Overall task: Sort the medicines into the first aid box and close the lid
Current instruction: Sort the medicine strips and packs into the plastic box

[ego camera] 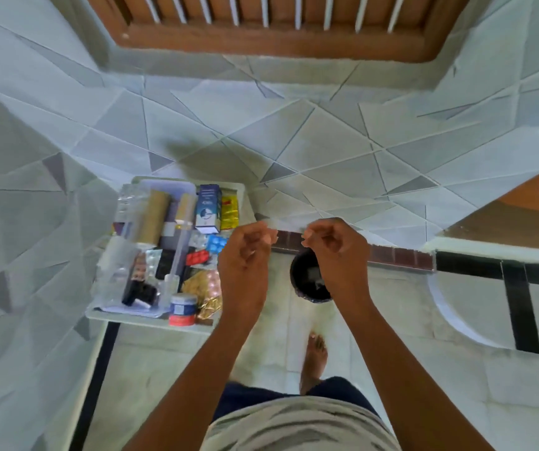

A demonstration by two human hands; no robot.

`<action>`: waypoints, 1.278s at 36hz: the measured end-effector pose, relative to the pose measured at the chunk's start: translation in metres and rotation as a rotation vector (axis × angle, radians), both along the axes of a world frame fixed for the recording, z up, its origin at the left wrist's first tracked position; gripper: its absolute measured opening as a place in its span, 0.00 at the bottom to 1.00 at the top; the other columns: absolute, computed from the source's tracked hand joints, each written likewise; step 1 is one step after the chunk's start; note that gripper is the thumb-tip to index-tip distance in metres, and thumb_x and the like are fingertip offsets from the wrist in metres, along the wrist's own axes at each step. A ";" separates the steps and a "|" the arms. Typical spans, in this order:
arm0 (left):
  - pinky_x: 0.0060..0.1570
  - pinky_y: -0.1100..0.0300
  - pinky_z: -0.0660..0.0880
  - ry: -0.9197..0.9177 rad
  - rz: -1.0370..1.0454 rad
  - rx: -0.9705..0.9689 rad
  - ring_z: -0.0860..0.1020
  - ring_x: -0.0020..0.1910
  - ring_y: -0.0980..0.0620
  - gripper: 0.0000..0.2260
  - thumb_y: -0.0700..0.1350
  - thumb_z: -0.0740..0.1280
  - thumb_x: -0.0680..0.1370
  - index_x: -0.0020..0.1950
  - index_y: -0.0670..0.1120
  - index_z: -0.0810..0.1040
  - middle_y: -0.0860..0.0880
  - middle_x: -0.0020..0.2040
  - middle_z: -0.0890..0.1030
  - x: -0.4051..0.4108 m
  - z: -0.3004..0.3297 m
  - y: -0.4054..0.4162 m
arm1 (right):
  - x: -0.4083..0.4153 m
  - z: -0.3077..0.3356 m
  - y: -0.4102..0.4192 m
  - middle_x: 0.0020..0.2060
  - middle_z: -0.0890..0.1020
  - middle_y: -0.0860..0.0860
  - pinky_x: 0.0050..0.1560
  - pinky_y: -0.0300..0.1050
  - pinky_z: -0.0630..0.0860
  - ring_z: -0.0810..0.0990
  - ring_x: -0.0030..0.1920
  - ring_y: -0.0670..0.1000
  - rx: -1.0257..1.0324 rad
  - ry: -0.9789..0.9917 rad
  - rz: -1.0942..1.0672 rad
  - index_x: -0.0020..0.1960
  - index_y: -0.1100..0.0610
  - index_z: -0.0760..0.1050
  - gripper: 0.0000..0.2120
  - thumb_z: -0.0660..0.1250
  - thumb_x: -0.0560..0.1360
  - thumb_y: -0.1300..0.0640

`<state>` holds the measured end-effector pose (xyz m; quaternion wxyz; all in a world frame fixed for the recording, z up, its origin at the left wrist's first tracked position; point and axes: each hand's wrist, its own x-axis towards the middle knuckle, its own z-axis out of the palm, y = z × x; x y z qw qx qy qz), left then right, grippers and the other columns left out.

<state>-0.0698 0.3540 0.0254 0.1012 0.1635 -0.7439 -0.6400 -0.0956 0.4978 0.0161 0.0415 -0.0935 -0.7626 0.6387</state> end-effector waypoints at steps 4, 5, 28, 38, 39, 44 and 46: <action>0.57 0.43 0.79 0.037 0.015 0.026 0.83 0.52 0.47 0.06 0.40 0.68 0.80 0.54 0.49 0.81 0.48 0.50 0.85 0.020 0.010 -0.048 | 0.018 0.014 -0.042 0.41 0.86 0.52 0.49 0.41 0.82 0.86 0.42 0.51 -0.004 0.029 0.015 0.47 0.59 0.81 0.02 0.71 0.76 0.65; 0.57 0.43 0.79 0.045 0.021 0.034 0.83 0.52 0.47 0.06 0.39 0.68 0.80 0.53 0.48 0.82 0.48 0.50 0.85 0.025 0.013 -0.061 | 0.024 0.017 -0.056 0.41 0.86 0.52 0.50 0.43 0.82 0.86 0.43 0.52 0.005 0.036 0.020 0.47 0.59 0.81 0.02 0.71 0.76 0.65; 0.46 0.72 0.76 -0.017 0.023 -0.316 0.81 0.45 0.61 0.07 0.37 0.65 0.79 0.50 0.46 0.82 0.54 0.46 0.84 0.039 -0.021 -0.291 | 0.046 -0.021 -0.235 0.40 0.85 0.44 0.50 0.41 0.81 0.84 0.43 0.44 0.261 -0.031 -0.136 0.46 0.49 0.80 0.05 0.72 0.75 0.59; 0.57 0.61 0.71 -0.335 -0.175 -0.607 0.78 0.59 0.43 0.15 0.39 0.70 0.77 0.64 0.41 0.78 0.40 0.59 0.80 -0.008 -0.066 -0.360 | -0.022 -0.073 -0.235 0.52 0.79 0.54 0.52 0.43 0.75 0.78 0.53 0.52 0.500 -0.173 0.012 0.59 0.56 0.76 0.16 0.75 0.73 0.58; 0.53 0.64 0.69 -0.359 -0.187 -0.611 0.79 0.57 0.44 0.16 0.38 0.71 0.76 0.64 0.41 0.78 0.40 0.58 0.80 -0.011 -0.068 -0.363 | -0.030 -0.076 -0.236 0.54 0.78 0.55 0.51 0.41 0.71 0.78 0.55 0.53 0.513 -0.187 0.025 0.60 0.56 0.75 0.18 0.75 0.73 0.58; 0.32 0.80 0.68 -0.415 -0.228 -0.642 0.75 0.37 0.58 0.17 0.39 0.74 0.75 0.63 0.40 0.78 0.41 0.55 0.81 -0.027 -0.074 -0.368 | -0.057 -0.089 -0.238 0.58 0.74 0.58 0.53 0.41 0.64 0.73 0.60 0.55 0.552 -0.195 0.091 0.69 0.56 0.69 0.29 0.76 0.72 0.56; 0.37 0.76 0.70 -0.419 -0.217 -0.635 0.80 0.44 0.49 0.18 0.40 0.75 0.73 0.61 0.40 0.78 0.42 0.53 0.82 -0.031 -0.078 -0.370 | -0.064 -0.095 -0.241 0.59 0.74 0.58 0.54 0.40 0.62 0.73 0.60 0.55 0.562 -0.172 0.118 0.71 0.55 0.67 0.32 0.77 0.72 0.54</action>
